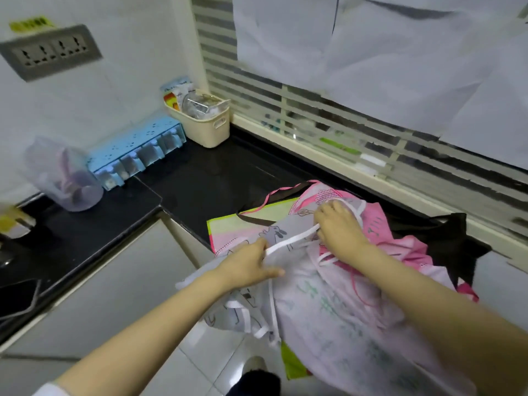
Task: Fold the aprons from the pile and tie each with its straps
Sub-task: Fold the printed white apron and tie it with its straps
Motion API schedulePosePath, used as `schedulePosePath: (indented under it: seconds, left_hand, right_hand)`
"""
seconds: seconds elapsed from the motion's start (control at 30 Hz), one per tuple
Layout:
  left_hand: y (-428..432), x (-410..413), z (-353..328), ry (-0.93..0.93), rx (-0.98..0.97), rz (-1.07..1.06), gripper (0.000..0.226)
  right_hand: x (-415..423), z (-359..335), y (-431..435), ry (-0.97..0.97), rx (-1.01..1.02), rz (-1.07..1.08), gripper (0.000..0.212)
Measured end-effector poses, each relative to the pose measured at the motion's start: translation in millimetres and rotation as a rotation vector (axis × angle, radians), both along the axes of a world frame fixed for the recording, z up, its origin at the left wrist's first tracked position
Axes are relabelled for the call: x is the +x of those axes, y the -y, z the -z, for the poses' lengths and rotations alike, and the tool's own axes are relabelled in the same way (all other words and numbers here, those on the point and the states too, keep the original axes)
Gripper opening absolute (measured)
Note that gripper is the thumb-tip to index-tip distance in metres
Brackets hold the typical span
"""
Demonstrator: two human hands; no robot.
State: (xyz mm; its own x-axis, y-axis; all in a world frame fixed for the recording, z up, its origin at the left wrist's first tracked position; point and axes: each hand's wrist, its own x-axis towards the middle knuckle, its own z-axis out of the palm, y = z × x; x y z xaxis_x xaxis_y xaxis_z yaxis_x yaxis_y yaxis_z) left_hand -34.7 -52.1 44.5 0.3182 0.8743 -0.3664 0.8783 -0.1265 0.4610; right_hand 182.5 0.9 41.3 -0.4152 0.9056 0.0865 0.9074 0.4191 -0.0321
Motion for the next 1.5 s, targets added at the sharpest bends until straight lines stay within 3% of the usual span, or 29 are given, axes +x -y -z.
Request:
schedulePosePath:
  seconds: [0.07, 0.17, 0.27, 0.57, 0.7, 0.83, 1.0, 1.13, 1.23, 1.33, 1.37, 1.43, 1.47, 1.5]
  left_hand:
    - [19, -2, 8, -0.066, -0.053, -0.029, 0.049]
    - [51, -4, 20, -0.032, -0.099, -0.192, 0.042]
    - [85, -6, 26, -0.061, -0.143, -0.308, 0.043]
    - [175, -38, 34, -0.381, -0.482, -0.342, 0.025]
    - [189, -63, 16, -0.553, -0.514, -0.326, 0.01]
    - [187, -93, -8, -0.62, -0.389, -0.399, 0.025]
    - [192, -116, -22, -0.538, 0.087, -0.544, 0.016]
    - [207, -143, -19, -0.406, -0.039, -0.548, 0.018]
    - [211, -162, -29, -0.403, -0.04, -0.583, 0.019]
    - [210, -179, -53, -0.362, 0.477, -0.735, 0.022]
    - [212, -183, -62, -0.299, 0.668, -0.8, 0.029]
    - [217, -193, -65, -0.167, 0.846, -0.87, 0.038]
    - [220, -195, -61, -0.152, 0.76, -0.804, 0.037]
    - [227, -198, -53, -0.196, 0.525, -0.656, 0.03]
  right_hand:
    - [2, 5, 14, -0.069, -0.09, -0.014, 0.014]
    - [2, 5, 45, -0.182, -0.222, -0.056, 0.033]
    - [-2, 10, 77, -0.184, -0.326, -0.089, 0.023]
    - [-28, 39, 171, -0.185, -0.662, -0.25, 0.021]
    - [-47, 41, 193, -0.242, -0.761, -0.324, 0.021]
    - [-68, 28, 201, -0.329, -0.772, -0.333, 0.03]
    - [-97, 3, 178, -0.266, -0.599, -0.262, 0.017]
    - [-119, -40, 153, -0.066, -0.3, -0.304, 0.012]
    - [-142, -67, 159, -0.215, -0.152, -0.295, 0.018]
    - [-153, -70, 177, -0.541, 0.017, -0.229, 0.03]
    - [-154, -64, 183, -0.563, 0.058, -0.212, 0.037]
    - [-152, -39, 191, -0.376, -0.041, -0.229, 0.038]
    - [-149, -25, 192, -0.183, -0.175, -0.246, 0.033]
    - [-148, -10, 196, 0.008, -0.339, -0.244, 0.027]
